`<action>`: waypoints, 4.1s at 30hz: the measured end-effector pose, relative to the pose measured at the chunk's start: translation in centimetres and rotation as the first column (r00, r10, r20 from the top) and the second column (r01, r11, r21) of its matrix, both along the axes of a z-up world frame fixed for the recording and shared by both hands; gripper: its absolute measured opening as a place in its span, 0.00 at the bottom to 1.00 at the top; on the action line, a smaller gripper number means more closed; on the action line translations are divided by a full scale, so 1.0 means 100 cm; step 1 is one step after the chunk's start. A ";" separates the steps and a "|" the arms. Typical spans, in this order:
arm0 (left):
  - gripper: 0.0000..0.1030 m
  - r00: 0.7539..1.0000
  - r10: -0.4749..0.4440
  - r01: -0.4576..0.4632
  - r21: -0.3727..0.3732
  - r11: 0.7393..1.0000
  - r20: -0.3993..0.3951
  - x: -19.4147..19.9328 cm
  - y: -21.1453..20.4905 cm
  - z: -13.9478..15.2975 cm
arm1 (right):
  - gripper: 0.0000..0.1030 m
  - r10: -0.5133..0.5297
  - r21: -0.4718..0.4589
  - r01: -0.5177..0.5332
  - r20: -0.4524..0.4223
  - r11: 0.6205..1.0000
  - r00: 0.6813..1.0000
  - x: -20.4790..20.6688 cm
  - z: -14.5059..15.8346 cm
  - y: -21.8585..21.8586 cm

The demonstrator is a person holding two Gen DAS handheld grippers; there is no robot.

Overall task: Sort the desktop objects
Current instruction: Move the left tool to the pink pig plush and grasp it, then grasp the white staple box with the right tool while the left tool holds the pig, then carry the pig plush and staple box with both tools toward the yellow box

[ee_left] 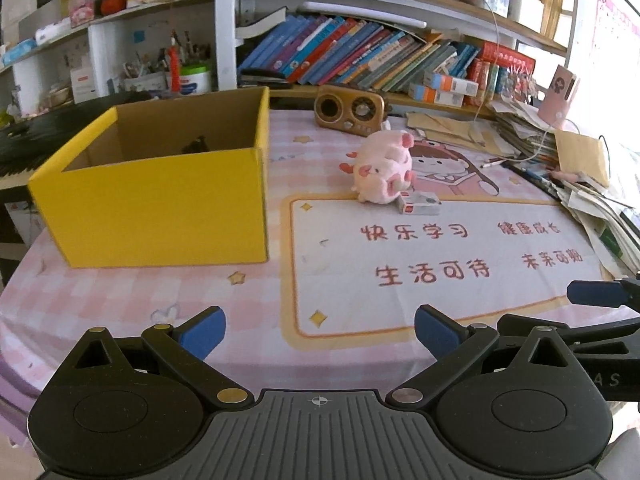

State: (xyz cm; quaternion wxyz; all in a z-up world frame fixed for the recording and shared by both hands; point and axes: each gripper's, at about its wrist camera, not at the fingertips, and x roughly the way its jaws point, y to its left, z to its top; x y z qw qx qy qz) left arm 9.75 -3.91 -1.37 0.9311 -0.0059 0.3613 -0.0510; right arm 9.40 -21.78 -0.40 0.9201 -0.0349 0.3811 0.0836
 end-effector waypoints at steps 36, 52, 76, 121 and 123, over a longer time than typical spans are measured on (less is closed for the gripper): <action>0.99 0.999 0.038 -0.039 0.016 0.999 0.016 0.152 -0.082 0.002 | 0.80 0.094 0.075 -0.090 -0.051 0.993 0.994 0.140 -0.021 -0.081; 0.98 0.999 -0.019 0.019 0.003 1.000 -0.032 0.245 -0.097 -0.038 | 0.80 0.129 0.101 -0.124 -0.040 0.987 0.991 0.167 -0.028 -0.093; 0.62 0.986 0.145 -0.135 -0.111 0.985 0.088 0.165 -0.046 0.031 | 0.75 0.215 0.099 -0.210 -0.036 0.973 0.976 0.214 -0.055 -0.028; 0.62 0.981 0.109 -0.076 -0.195 0.978 0.160 0.069 -0.051 0.039 | 0.49 0.129 0.112 -0.137 0.080 0.984 0.988 0.140 0.016 -0.080; 0.62 0.983 0.102 -0.070 -0.201 0.977 0.153 0.062 -0.050 0.037 | 0.49 0.130 0.107 -0.139 0.088 0.984 0.988 0.132 0.019 -0.079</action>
